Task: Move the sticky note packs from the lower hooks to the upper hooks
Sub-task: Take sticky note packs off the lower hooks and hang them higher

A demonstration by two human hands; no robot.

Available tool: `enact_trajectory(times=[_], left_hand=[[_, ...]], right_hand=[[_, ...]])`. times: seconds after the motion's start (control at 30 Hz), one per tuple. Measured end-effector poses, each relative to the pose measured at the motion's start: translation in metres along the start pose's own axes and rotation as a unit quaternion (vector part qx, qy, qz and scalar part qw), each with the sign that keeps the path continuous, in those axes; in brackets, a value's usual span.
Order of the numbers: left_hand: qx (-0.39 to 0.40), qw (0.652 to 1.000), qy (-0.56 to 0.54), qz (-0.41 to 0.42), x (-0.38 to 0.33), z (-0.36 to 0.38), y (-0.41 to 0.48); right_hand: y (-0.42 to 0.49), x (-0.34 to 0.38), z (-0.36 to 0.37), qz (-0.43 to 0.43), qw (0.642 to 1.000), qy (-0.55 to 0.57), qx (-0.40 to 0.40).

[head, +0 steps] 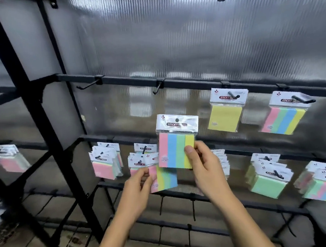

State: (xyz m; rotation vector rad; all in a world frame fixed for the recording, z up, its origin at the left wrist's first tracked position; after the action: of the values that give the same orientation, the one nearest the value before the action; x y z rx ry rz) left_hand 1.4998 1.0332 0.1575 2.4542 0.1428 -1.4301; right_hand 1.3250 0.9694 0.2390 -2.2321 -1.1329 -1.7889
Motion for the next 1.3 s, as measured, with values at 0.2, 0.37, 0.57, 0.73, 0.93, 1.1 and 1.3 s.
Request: enact_trajectory(times=[0.2,0.37,0.57,0.73,0.93,1.1,1.3], left_hand=[[0.048,0.998,-0.024,0.034,0.014,-0.033,0.028],[0.100,0.993,-0.030,0.059,0.010,-0.025,0.045],[0.185,0.978,-0.056,0.075,-0.010,0.035,0.058],[0.244,0.960,-0.058,0.121,-0.046,0.088,0.056],[0.267,0.951,-0.077,0.135,-0.081,0.148,0.059],[0.273,0.953,-0.092,0.093,-0.096,0.194,0.067],[0.229,0.966,-0.078,0.090,-0.119,0.227,0.068]], right_hand=[[0.035,0.039,0.033,-0.035,0.999,-0.008,-0.041],[0.033,0.044,0.029,-0.020,0.996,-0.022,-0.084],[-0.007,0.028,-0.019,0.042,0.982,-0.066,-0.172],[-0.046,0.019,-0.071,0.070,0.965,-0.097,-0.232],[-0.079,0.018,-0.140,0.086,0.955,-0.112,-0.261],[-0.086,0.017,-0.196,0.063,0.960,-0.113,-0.249],[-0.076,0.009,-0.240,0.038,0.975,-0.092,-0.201]])
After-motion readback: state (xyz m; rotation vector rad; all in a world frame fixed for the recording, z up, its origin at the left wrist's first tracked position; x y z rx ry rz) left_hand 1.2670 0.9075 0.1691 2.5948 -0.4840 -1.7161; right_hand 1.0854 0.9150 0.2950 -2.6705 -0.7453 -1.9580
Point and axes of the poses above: each hand's wrist, its own y-axis towards the middle knuckle, its own z-axis out of the palm, x = y × z, the point moved 9 cm from there along y, towards the middle knuckle, and after that the axes turned 12 degrees about x, right-handed, at the moved point
